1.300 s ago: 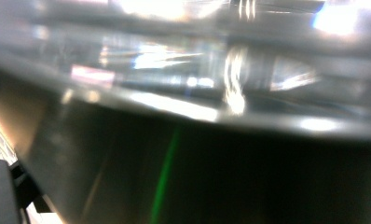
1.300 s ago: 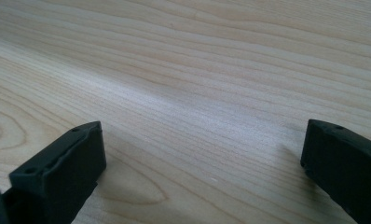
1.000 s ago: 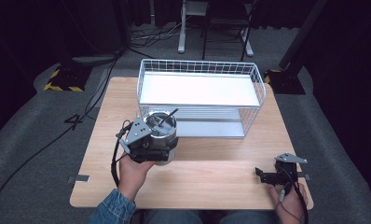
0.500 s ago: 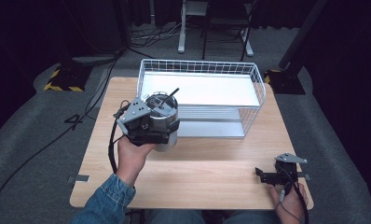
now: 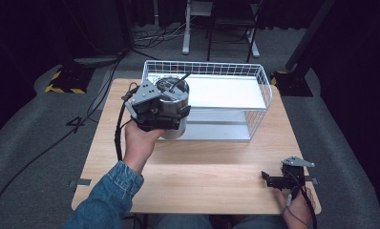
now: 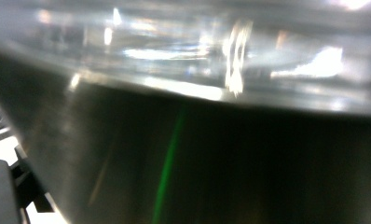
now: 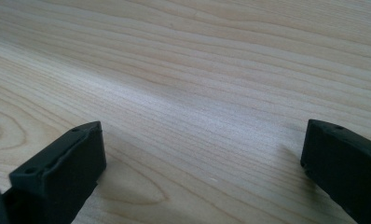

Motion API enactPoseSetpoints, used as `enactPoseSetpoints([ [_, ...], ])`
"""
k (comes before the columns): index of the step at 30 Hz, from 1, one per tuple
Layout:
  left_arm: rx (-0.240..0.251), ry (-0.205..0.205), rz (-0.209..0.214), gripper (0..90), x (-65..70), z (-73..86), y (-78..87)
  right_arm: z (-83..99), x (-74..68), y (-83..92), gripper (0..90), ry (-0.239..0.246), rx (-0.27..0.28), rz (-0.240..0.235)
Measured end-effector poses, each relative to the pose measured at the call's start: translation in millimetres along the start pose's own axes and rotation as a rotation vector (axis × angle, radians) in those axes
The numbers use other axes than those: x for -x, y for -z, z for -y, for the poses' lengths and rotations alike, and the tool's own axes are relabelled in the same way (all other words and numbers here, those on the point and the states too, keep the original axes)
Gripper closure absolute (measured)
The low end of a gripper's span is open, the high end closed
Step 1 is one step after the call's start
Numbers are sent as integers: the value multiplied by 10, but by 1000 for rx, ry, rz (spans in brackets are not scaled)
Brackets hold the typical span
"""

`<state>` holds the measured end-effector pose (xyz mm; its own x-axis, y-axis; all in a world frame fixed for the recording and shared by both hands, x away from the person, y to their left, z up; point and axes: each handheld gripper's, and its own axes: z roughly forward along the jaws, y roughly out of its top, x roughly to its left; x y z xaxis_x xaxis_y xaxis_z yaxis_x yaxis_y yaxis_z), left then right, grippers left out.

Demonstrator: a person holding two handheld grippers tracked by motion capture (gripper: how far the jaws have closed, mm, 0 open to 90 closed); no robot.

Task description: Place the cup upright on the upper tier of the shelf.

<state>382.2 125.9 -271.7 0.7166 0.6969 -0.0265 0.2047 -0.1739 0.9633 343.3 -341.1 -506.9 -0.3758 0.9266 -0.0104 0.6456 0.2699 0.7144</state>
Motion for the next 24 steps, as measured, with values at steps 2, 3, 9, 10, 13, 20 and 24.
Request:
enactPoseSetpoints([
  [2,9,-4,8,33,-19,-88,-39,0,0,0,0,0,0,0],
  [3,9,-4,8,33,-19,-88,-39,0,0,0,0,0,0,0],
  [9,33,-13,15,33,-64,-247,-127,-3,0,-4,0,1,1,0],
  [10,37,-10,15,33,-76,-268,-144,-6,-1,-6,0,2,0,0],
  [13,46,-2,9,33,-117,-335,-194,-10,-4,-8,1,1,-2,0],
  [20,88,0,-15,33,-208,-482,-317,-10,-4,-9,0,1,-2,1],
  [24,105,10,-28,33,-279,-575,-410,-14,-8,-13,1,-2,-1,2],
])
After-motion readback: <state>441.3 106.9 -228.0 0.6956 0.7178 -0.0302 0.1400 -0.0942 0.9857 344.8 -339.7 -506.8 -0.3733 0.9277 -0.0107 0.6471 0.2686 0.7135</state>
